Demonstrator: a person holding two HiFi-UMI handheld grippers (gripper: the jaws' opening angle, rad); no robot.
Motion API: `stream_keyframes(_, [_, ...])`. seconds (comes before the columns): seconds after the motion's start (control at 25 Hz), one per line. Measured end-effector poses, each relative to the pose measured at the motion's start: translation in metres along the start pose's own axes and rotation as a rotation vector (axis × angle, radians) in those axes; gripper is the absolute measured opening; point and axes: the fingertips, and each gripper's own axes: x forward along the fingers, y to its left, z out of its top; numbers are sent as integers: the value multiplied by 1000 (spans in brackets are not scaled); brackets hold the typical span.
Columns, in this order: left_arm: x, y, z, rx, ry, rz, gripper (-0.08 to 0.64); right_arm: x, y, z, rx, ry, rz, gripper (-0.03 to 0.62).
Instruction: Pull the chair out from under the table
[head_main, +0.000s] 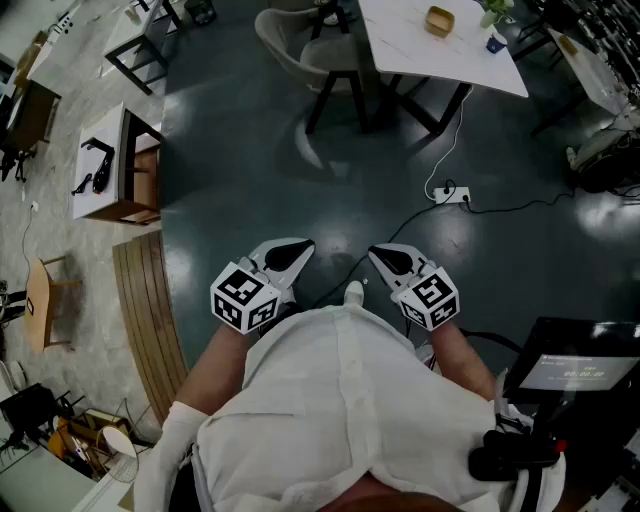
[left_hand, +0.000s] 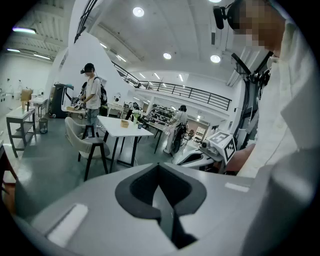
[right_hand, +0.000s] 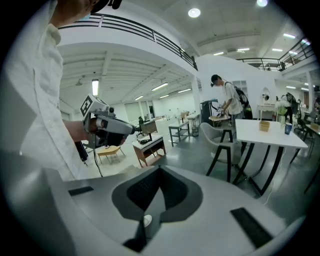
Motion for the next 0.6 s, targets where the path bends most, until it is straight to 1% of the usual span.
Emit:
stream_keyframes(0.16, [40,-11,4,9,-17,45,6,-21,-47,-13,-23,-22,-15,6])
stream_keyframes(0.32, [51,-9,0,0,1,77,6,-23,-65,-26,-12,-13,3,6])
stream_keyframes(0.44, [53,7,2,-1,5,94,6,-11,-76,-27,1,-8,4,8])
stream_keyframes(0.6, [53,51,17,-14,-32,84,8,21,-90,1,-16,-29,-24,9])
